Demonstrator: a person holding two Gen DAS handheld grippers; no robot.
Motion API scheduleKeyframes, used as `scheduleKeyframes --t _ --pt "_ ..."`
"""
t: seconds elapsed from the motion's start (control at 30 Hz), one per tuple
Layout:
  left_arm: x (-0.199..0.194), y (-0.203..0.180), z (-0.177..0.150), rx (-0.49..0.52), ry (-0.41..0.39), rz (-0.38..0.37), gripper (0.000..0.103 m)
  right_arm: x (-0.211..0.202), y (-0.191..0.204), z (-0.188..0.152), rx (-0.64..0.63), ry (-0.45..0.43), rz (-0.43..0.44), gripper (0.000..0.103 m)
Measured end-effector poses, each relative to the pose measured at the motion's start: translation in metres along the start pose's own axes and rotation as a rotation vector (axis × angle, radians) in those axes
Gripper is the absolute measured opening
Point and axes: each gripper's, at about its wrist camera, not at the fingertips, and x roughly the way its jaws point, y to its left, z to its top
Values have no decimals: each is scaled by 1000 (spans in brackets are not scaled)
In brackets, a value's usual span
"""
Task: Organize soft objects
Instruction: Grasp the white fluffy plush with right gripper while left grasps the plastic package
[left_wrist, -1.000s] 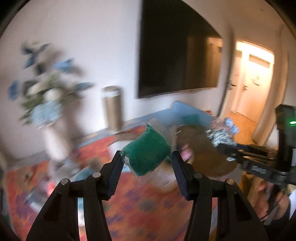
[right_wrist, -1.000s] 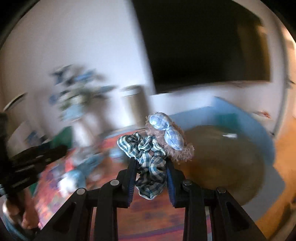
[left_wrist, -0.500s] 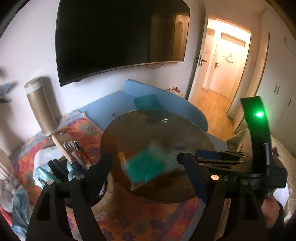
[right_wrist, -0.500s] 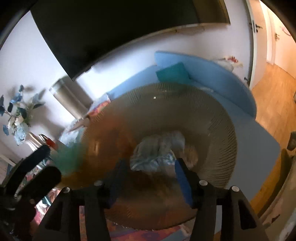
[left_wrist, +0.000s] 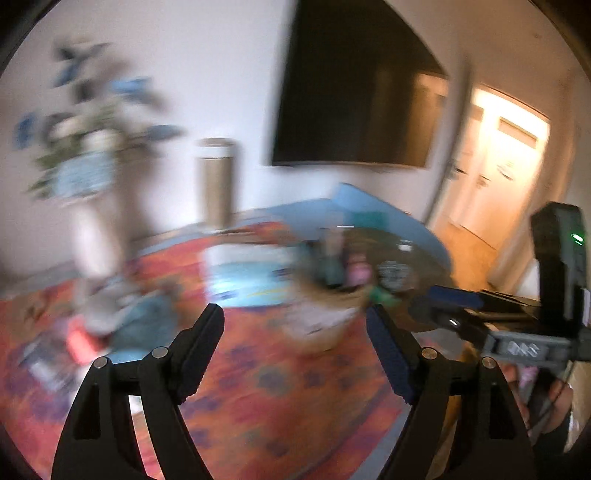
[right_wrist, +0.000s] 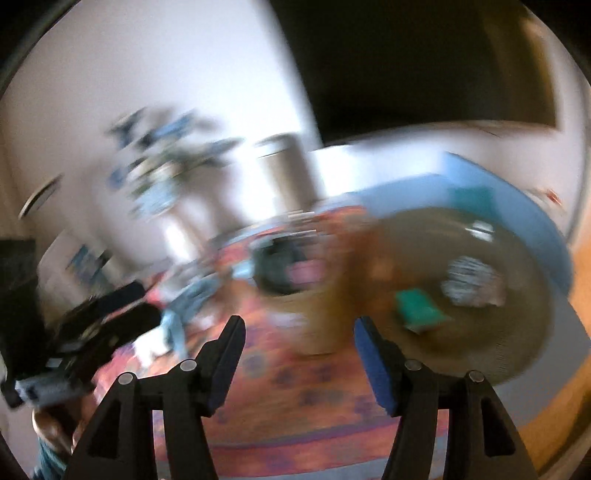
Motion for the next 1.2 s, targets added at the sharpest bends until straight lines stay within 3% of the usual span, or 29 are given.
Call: scheduleKeyframes --t 0.13,0.23,0.3,0.4,0.47,0.57,0.67,0.8,0.87,0.93,1.03,1.1,1.2 --pt "-47 69 -11 -93 -16 228 78 30 71 -9 -140 53 100 60" --pt "-74 122 -23 -189 -23 316 78 64 104 -18 -176 123 154 60" --pt "-86 157 -32 -273 -26 334 78 88 118 -24 -183 175 190 60" --pt "-97 205 -52 -414 -23 332 78 124 134 -37 -162 273 260 60" --pt "-92 233 -65 -504 -12 289 78 147 141 -44 -125 335 317 60" --pt "-63 263 -83 -638 28 201 78 186 156 -59 -36 438 415 60" --pt "-29 276 -95 -715 69 149 78 220 162 -67 63 497 442 60" --pt "7 287 -101 -762 108 154 78 245 159 -62 176 490 423 61" --pt "22 290 -102 -762 140 181 78 254 153 -58 250 487 428 68" --pt "34 289 -102 -759 150 185 78 262 148 -58 329 478 443 84" --pt "40 287 -103 -747 153 202 74 263 145 -55 373 453 446 84" --pt "40 286 -103 -727 151 229 58 266 151 -54 373 432 430 84" --pt "35 288 -105 -733 140 217 48 263 161 -55 356 402 415 81"
